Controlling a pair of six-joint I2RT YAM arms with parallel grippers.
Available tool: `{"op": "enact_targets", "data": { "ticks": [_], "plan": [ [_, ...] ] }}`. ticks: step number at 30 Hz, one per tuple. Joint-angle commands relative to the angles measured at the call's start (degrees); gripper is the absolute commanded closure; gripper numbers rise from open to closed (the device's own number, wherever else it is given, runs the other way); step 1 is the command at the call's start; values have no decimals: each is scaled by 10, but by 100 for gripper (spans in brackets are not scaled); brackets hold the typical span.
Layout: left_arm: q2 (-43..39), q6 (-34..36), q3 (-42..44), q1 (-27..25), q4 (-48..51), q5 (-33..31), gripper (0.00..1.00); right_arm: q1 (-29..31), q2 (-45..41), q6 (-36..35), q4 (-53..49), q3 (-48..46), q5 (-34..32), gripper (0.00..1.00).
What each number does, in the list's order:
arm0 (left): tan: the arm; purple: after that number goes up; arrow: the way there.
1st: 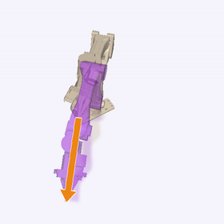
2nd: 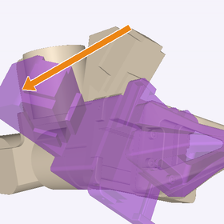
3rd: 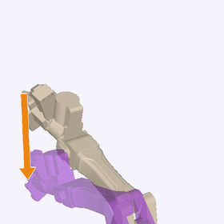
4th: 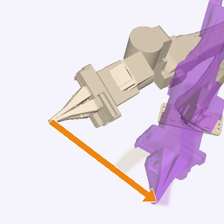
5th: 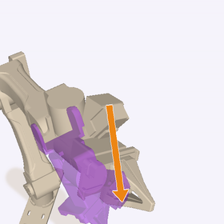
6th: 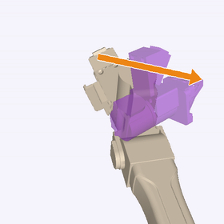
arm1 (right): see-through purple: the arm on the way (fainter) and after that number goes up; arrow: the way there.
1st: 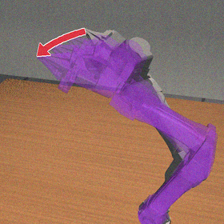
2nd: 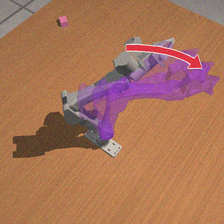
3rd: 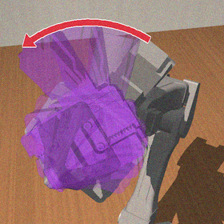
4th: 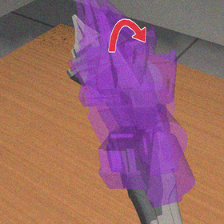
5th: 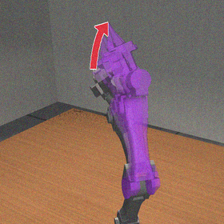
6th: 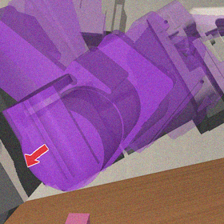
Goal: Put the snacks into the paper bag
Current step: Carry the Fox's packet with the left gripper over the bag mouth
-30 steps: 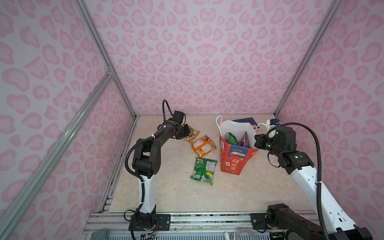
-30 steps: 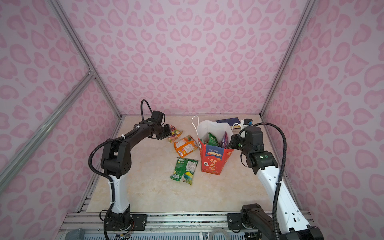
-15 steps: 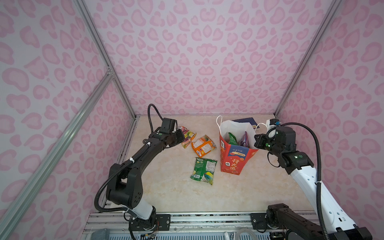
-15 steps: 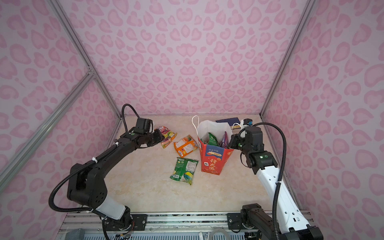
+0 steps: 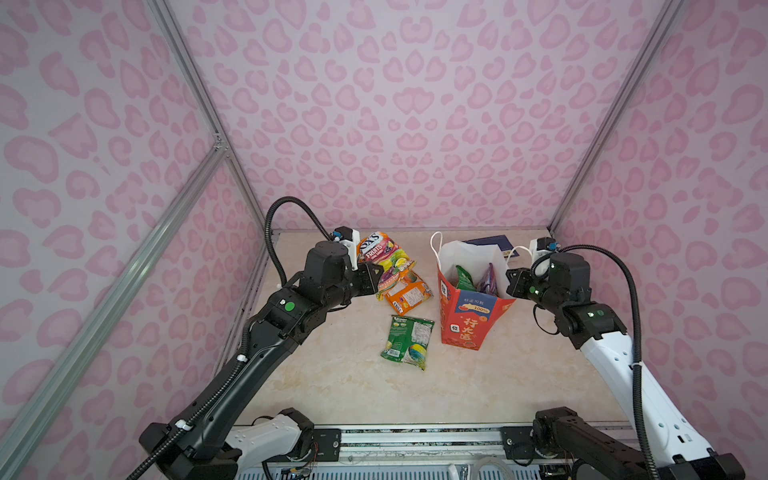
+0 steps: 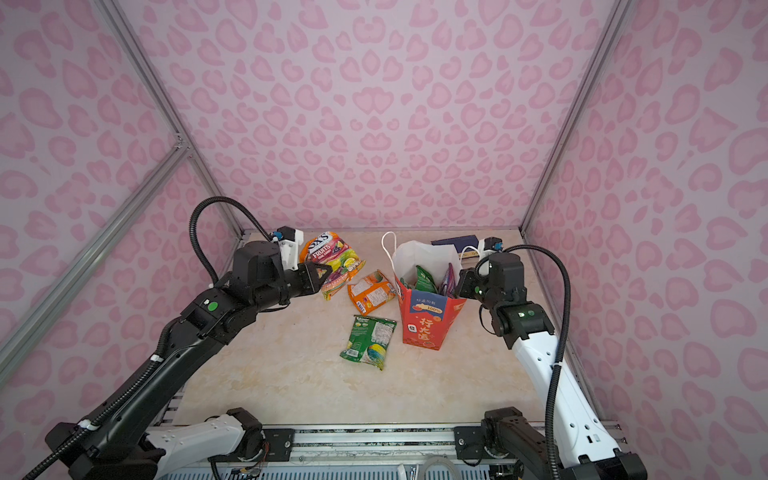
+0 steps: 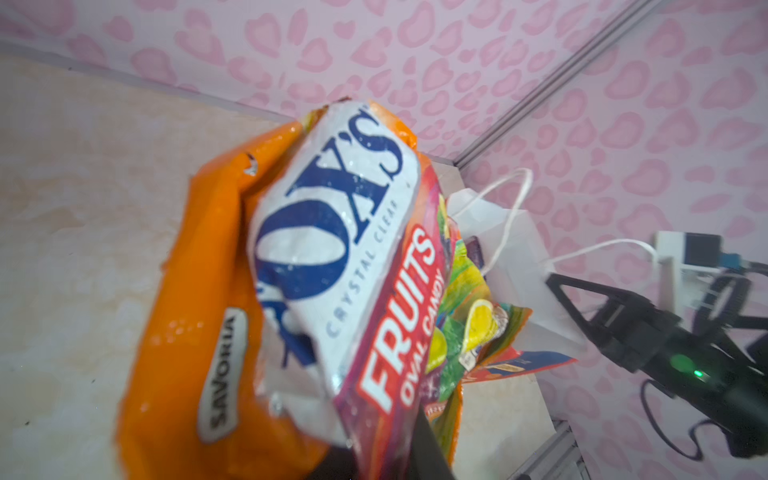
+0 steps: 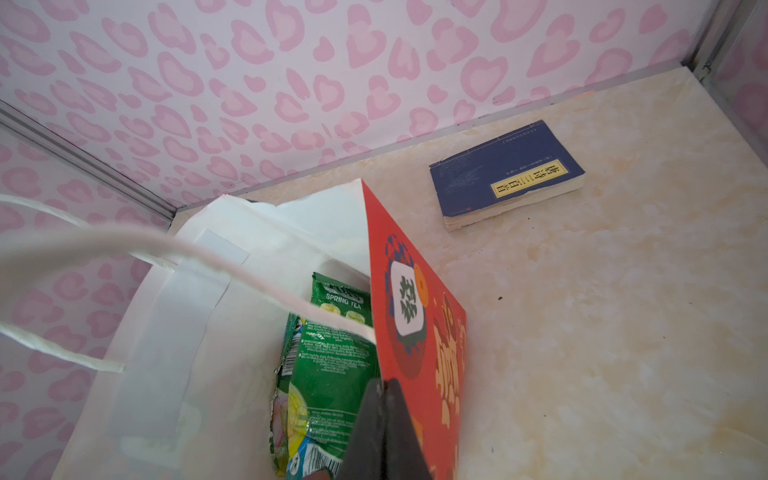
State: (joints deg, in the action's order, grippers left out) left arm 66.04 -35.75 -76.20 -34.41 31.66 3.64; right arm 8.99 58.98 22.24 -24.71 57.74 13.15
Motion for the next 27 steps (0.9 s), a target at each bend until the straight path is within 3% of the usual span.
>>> {"op": "enact_targets", "data": {
  "ticks": [1,6,12,27],
  "plan": [
    [7,16,-45,-44,-1,-38,93,1,0,-2,17,-1,7,100],
    [69,41,-135,-135,1,-68,93,2,-2,-3,17,-1,6,100],
    [174,71,-252,-201,12,-86,93,2,-3,-4,15,-1,4,100],
    [434,193,-536,-231,137,-134,92,2,-8,-7,15,-1,4,100]
  ]
}}
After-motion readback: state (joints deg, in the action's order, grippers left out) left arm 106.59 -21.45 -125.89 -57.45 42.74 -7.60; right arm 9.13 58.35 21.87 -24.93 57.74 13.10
